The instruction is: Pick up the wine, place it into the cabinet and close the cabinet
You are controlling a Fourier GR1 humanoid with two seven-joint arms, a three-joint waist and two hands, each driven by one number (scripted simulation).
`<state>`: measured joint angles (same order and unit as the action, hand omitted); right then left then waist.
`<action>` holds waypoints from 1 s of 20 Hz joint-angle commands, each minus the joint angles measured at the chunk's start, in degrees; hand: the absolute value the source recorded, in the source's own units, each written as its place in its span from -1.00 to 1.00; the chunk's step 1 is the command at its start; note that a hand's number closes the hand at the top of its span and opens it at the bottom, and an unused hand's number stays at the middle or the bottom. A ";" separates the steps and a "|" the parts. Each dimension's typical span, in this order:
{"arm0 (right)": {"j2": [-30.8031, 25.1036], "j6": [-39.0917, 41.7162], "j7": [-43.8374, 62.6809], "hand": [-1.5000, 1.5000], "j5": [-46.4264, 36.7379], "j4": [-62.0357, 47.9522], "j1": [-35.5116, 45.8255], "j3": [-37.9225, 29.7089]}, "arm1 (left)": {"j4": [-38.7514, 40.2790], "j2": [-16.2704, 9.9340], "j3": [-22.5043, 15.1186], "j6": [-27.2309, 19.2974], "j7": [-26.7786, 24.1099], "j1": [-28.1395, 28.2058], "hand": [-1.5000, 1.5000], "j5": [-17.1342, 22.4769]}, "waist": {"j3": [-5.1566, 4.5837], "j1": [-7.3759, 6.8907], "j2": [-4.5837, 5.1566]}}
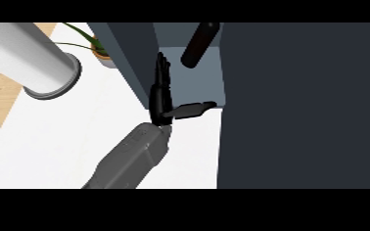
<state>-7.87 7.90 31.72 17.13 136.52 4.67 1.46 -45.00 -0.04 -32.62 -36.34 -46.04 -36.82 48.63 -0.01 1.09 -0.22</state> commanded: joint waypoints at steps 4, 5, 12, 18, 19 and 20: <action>-0.32 -3.47 4.44 -1.00 -0.76 3.07 4.46 0.14 | -16.38 0.04 -10.93 -14.01 1.27 7.92 -1.00 -1.29 | -0.02 -0.87 0.05; -0.17 -4.49 5.45 -1.00 -0.58 6.57 2.69 -0.27 | -18.09 0.04 -12.78 -15.08 -1.10 11.20 -1.00 -1.80 | -0.03 -0.70 -0.06; -3.62 2.45 1.25 -1.00 7.29 5.89 -4.28 -7.38 | -32.08 -1.90 -13.95 -14.71 2.38 20.16 -1.00 -8.46 | 0.04 -1.11 -0.06; -0.79 0.91 -0.31 -1.00 2.53 3.99 -2.25 -3.30 | -40.58 -2.46 -17.50 -20.43 4.30 28.58 -1.00 -13.37 | 0.03 -1.19 0.05; 0.06 1.27 -0.07 -1.00 2.10 7.13 -6.31 -1.86 | -41.00 -2.64 -17.37 -22.44 5.15 27.62 -1.00 -14.84 | 0.04 -0.95 0.01; 0.03 -2.58 4.03 -1.00 0.23 7.80 -1.00 -0.82 | -45.48 -3.29 -19.57 -24.57 6.47 28.88 -1.00 -15.85 | 0.01 -1.24 -0.06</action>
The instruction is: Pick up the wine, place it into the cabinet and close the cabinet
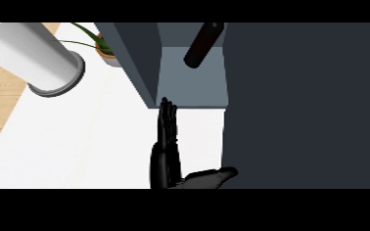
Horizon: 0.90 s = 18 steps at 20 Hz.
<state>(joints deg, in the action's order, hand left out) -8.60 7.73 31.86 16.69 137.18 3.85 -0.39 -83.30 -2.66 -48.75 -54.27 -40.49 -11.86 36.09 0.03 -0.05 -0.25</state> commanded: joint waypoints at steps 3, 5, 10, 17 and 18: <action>-1.17 -0.28 3.21 -1.00 3.28 4.84 0.40 -2.25 | -10.83 -3.08 -1.72 -4.58 0.77 6.79 -1.00 -5.16 | -0.03 -0.01 0.10; -1.28 1.35 2.80 -1.00 5.24 5.81 -1.16 -2.19 | -17.64 -5.43 -5.79 -6.64 3.47 8.02 -1.00 -6.91 | -0.01 0.01 0.00; -0.02 1.27 6.80 -1.00 7.56 8.81 -3.00 0.42 | -21.55 -12.28 -6.67 -0.13 0.99 14.98 -1.00 -7.07 | -0.04 0.23 -0.09; -2.23 7.25 5.52 1.00 7.84 5.23 -2.36 1.22 | -28.22 -21.58 -4.71 6.76 1.53 19.40 -1.00 -5.82 | -0.05 0.00 0.09; -1.44 10.24 1.13 1.00 5.91 4.86 -6.22 2.25 | -29.59 -21.61 -6.48 4.75 3.21 19.42 -1.00 -7.14 | 0.00 0.19 0.08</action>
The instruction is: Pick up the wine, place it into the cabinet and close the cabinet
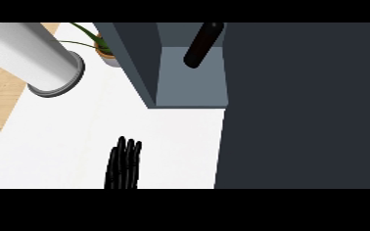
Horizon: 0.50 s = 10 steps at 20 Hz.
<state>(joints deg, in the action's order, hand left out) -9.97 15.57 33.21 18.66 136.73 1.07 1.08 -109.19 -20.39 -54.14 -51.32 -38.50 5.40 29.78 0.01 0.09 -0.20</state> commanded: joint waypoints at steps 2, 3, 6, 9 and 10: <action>-1.03 1.27 2.63 1.00 6.27 8.10 -2.56 -0.26 | -11.67 -9.82 -3.10 0.93 -0.19 7.74 -1.00 -2.26 | 0.00 -0.26 -0.19; 0.53 3.78 -0.60 1.00 5.80 7.53 -7.00 2.26 | -9.66 -8.18 2.03 1.14 2.35 4.16 -1.00 -0.23 | 0.02 0.23 -0.01; 0.57 2.27 5.42 1.00 9.67 8.15 -7.03 5.59 | -8.49 -9.69 5.90 5.06 1.00 4.77 -1.00 2.42 | -0.07 0.33 -0.03; 2.18 1.14 6.31 1.00 11.75 6.55 -8.44 6.87 | -12.63 -13.76 8.29 6.99 -1.84 9.73 -1.00 3.54 | -0.10 -0.31 -0.11; 3.13 0.05 8.01 1.00 9.92 9.68 -9.93 10.10 | -11.97 -14.17 9.42 7.68 -0.86 9.13 -1.00 4.35 | -0.11 0.15 -0.15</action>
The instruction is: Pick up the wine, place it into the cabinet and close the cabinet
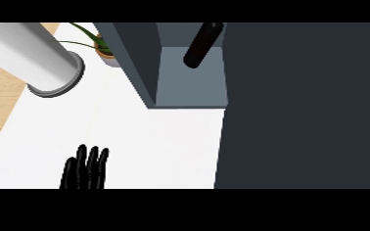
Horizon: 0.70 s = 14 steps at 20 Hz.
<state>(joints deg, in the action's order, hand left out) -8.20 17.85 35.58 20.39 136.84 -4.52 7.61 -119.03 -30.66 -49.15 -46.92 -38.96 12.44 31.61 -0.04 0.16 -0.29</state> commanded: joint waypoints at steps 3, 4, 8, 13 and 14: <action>1.95 -4.28 8.29 1.00 8.13 11.07 -3.69 5.74 | -4.37 -7.14 10.22 5.85 0.05 3.41 -1.00 5.81 | -0.08 0.05 0.02; 1.86 -2.51 7.28 1.00 7.29 10.56 -5.14 8.16 | -6.55 -7.56 9.62 5.33 -0.72 5.46 -1.00 5.20 | -0.03 -0.18 -0.06; 0.58 1.00 5.96 1.00 3.25 11.75 -2.92 14.32 | -8.76 -9.55 12.26 7.91 -2.23 10.10 -1.00 7.38 | -0.06 -0.63 -0.24; 2.60 -1.16 6.92 1.00 -3.29 12.87 -3.89 25.49 | -6.75 -11.62 18.55 14.35 -4.34 14.12 -1.00 11.40 | -0.11 -0.32 -0.30; 3.87 -2.82 7.70 1.00 -4.46 11.25 -2.17 26.49 | -8.35 -13.30 19.01 15.11 -4.54 16.10 -1.00 11.03 | -0.08 -0.62 -0.22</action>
<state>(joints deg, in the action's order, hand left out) -4.93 17.82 38.82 20.25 137.26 -6.70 28.63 -125.85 -40.96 -33.59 -35.59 -42.41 24.36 40.83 -0.11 -0.20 -0.52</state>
